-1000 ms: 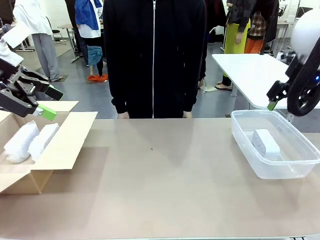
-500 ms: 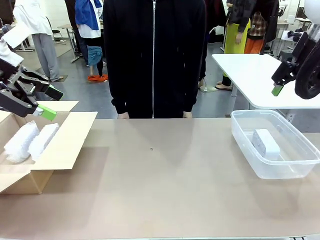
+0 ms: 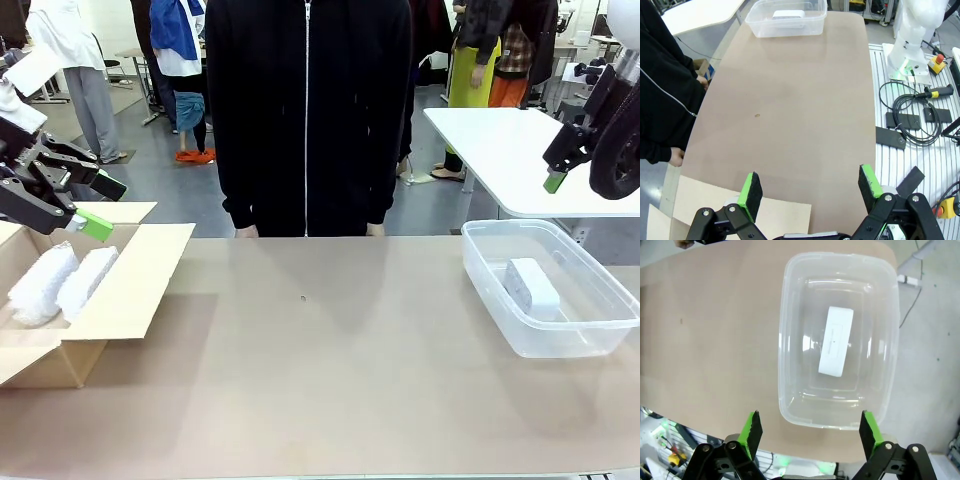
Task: Separate and place wrapped and unwrapped clocks.
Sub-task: If the picked Digital clock is wrapped, place it in the Package Box ; if not, place it in the Organizing box.
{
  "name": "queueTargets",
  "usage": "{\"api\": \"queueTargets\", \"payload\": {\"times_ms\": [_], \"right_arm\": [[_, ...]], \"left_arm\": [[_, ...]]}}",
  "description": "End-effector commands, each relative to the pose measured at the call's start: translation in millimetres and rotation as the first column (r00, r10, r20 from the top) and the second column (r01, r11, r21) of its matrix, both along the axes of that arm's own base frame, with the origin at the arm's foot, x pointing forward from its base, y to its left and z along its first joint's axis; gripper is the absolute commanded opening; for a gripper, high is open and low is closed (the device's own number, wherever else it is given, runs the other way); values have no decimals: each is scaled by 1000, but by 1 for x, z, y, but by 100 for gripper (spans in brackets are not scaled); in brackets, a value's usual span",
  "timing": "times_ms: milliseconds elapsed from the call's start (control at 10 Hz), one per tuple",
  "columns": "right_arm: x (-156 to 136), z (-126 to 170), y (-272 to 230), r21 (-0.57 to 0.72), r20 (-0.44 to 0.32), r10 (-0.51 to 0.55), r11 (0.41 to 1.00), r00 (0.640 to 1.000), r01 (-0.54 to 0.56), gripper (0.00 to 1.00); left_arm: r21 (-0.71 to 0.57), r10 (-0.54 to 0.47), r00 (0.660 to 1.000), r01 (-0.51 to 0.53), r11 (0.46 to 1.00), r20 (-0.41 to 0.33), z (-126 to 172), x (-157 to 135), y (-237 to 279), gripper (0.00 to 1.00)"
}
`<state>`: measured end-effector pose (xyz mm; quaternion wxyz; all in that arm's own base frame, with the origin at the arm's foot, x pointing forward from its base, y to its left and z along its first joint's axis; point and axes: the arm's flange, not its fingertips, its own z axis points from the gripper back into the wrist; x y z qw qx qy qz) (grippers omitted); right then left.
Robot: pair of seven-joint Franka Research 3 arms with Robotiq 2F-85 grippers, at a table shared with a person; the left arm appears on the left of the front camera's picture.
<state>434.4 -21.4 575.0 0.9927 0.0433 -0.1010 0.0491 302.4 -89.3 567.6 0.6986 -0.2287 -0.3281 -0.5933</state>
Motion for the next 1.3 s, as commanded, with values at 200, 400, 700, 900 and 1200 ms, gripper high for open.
{"api": "queueTargets", "payload": {"times_ms": [200,400,700,900,1200], "right_arm": [[1,1,-1,6,10,11,1000,1000,-11,100],[1,1,-1,6,10,11,1000,1000,-11,100],[1,1,-1,6,10,11,1000,1000,-11,100],[1,1,-1,6,10,11,1000,1000,-11,100],[1,1,-1,6,10,11,1000,1000,-11,100]], "left_arm": [[-10,-17,1000,17,1000,7,-1,0,0,100],[-10,-17,1000,17,1000,7,-1,0,0,100],[-10,-17,1000,17,1000,7,-1,0,0,100],[-10,-17,1000,17,1000,7,-1,0,0,100],[-10,-17,1000,17,1000,7,-1,0,0,100]]}}
